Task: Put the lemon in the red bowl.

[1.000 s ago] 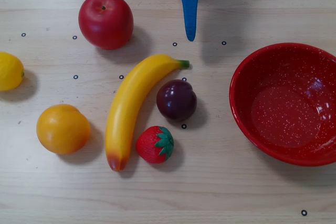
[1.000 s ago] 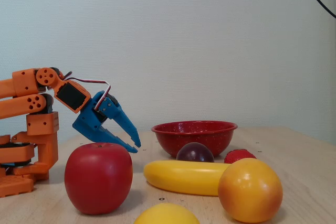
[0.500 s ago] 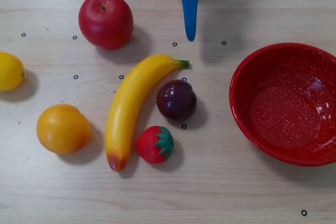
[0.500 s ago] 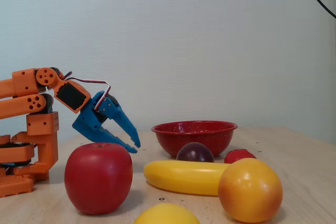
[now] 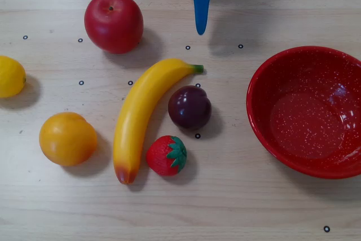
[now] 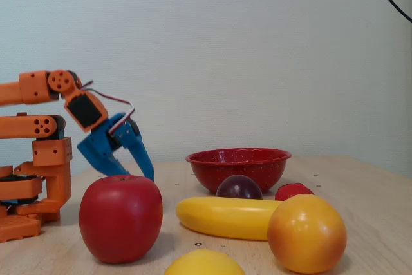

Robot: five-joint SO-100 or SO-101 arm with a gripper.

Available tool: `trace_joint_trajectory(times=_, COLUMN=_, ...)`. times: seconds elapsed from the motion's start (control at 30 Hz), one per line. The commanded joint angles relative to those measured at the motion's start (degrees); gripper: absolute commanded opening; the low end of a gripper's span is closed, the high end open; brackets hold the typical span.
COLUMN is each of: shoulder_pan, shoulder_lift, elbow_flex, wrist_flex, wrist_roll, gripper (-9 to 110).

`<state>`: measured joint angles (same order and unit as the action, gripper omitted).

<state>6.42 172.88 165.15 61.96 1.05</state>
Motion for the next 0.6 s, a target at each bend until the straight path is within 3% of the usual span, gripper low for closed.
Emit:
trace_joint_trajectory(times=0.0, shoulder_pan=-1.05, shoulder_lift=-3.60, elbow_flex=-8.26, wrist_flex=1.41, wrist_roll=1.41, gripper=0)
trace_joint_trajectory(times=0.57, shoulder_pan=-9.05, shoulder_lift=-22.06, elbow_flex=-36.74, wrist_flex=15.82, wrist_roll=10.81, gripper=0)
